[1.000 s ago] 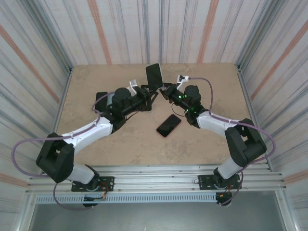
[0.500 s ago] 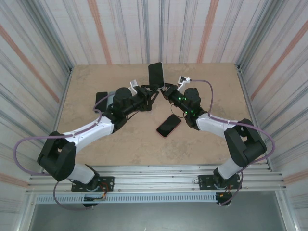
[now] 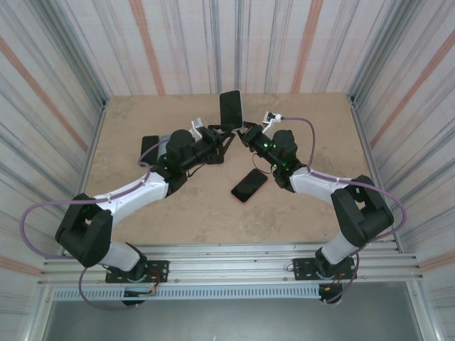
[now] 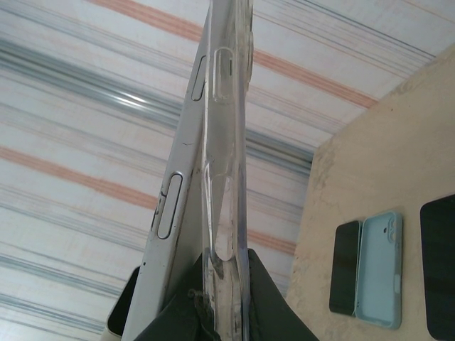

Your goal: Take the phone out of the phone case

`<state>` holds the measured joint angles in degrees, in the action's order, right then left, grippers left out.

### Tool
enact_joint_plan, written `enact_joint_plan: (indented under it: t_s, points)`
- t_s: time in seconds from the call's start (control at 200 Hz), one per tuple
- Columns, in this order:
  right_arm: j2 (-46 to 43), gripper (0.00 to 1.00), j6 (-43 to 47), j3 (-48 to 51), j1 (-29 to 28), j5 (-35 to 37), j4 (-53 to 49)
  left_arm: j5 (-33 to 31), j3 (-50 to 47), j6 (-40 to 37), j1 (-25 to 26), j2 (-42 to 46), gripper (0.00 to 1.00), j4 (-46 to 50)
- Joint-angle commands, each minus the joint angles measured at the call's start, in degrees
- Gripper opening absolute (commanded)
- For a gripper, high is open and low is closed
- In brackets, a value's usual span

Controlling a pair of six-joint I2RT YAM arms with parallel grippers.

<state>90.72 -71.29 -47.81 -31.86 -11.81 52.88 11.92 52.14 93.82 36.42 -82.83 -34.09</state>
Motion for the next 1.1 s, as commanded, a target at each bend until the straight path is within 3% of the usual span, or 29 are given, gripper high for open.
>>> enact_joint_plan:
  t_s: [0.0,0.822,1.097]
  points:
    - [-1.6,0.00,2.5,1.1,-0.2,-2.7,2.3,-5.5,0.9,0.0,-2.2,1.5,0.40,-6.6]
    - [-2.7,0.00,1.3,0.2,-1.7,-2.2,3.5,-4.0,1.5,0.7,-2.3,-1.7,0.39,-7.2]
    - [-3.7,0.00,2.0,0.2,-1.8,-0.8,0.8,-4.1,2.1,0.2,-2.0,-1.9,0.22,-7.4]
